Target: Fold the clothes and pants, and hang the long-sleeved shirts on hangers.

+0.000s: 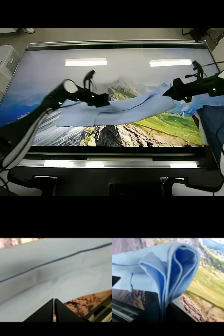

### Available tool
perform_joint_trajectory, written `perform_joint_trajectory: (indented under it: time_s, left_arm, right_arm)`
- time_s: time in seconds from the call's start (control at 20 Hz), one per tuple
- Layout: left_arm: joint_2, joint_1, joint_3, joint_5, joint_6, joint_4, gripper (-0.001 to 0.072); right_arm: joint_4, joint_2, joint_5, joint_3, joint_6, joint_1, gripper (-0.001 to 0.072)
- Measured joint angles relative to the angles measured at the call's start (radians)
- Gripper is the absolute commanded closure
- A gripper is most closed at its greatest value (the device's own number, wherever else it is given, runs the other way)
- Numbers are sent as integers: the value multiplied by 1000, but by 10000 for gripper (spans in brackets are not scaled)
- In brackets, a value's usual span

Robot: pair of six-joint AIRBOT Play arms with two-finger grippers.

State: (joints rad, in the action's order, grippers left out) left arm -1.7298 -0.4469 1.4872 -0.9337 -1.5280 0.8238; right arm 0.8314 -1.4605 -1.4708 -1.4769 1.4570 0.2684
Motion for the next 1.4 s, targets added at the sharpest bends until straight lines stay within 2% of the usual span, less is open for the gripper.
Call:
perform_joint_trajectory:
  time_s: [0.2,0.35,0.55,0.7,0.85,0.95,1.1,1.2,1.4]
  left_arm:
    - [-109,-124,-2,112,-50,-105,686]
    - [-165,-194,-1,198,-125,-172,687]
    - [-241,-318,51,361,-175,-394,687]
    - [-315,-395,141,441,-183,-563,689]
    - [-357,-396,194,437,-152,-633,691]
    - [-354,-347,209,369,-99,-597,692]
    - [-281,-214,218,195,-53,-384,691]
    - [-194,-101,220,102,-42,-227,691]
    - [35,144,222,-28,-26,-26,690]
  right_arm:
    - [-7,173,-12,0,39,-63,674]
    - [-10,269,-14,0,82,-104,674]
    - [0,322,-11,0,120,-163,673]
    - [23,323,14,0,137,-186,673]
    - [23,309,47,0,146,-194,674]
    - [6,288,62,0,150,-196,674]
    - [-42,238,91,0,144,-208,673]
    - [-66,195,117,0,140,-246,673]
    - [-87,82,247,0,133,-412,672]
